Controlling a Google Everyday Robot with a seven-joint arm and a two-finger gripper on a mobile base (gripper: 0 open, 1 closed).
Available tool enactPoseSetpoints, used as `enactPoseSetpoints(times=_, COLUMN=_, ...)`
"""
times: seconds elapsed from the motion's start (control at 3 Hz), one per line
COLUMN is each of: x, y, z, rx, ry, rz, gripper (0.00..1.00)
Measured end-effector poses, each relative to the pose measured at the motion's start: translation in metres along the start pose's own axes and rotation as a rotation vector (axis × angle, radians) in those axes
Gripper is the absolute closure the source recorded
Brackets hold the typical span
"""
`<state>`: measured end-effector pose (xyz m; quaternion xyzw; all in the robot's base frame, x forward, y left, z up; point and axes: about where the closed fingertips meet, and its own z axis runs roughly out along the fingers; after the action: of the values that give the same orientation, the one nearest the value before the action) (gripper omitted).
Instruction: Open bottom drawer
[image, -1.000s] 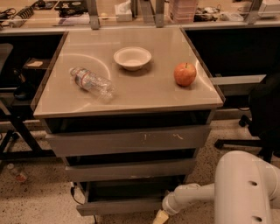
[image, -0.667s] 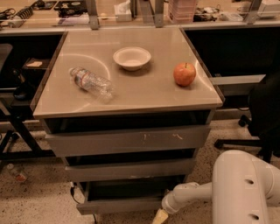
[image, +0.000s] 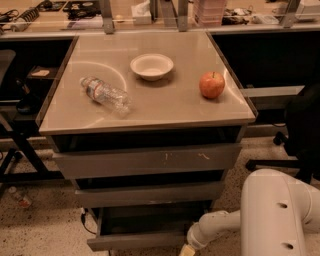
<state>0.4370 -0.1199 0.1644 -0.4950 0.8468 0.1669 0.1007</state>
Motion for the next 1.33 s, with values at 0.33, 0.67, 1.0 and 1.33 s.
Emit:
enactPoseSetpoints(times=0.33, x=0.031, y=0.027, z=-0.016, rx=-0.036, ry=0.017, rz=0.026, gripper=0.0)
enactPoseSetpoints(times=0.67, x=0.031, y=0.027, z=-0.015, rx=-0.036, ry=0.018, rz=0.026, gripper=0.0)
enactPoseSetpoints(times=1.0, x=0.026, y=0.025, z=-0.011, rx=-0.05, ry=0.025, rz=0.015, gripper=0.0)
enactPoseSetpoints(times=1.33, x=0.041, y=0.032, z=-0.008, rx=-0.082, ry=0.058, rz=0.027, gripper=0.0)
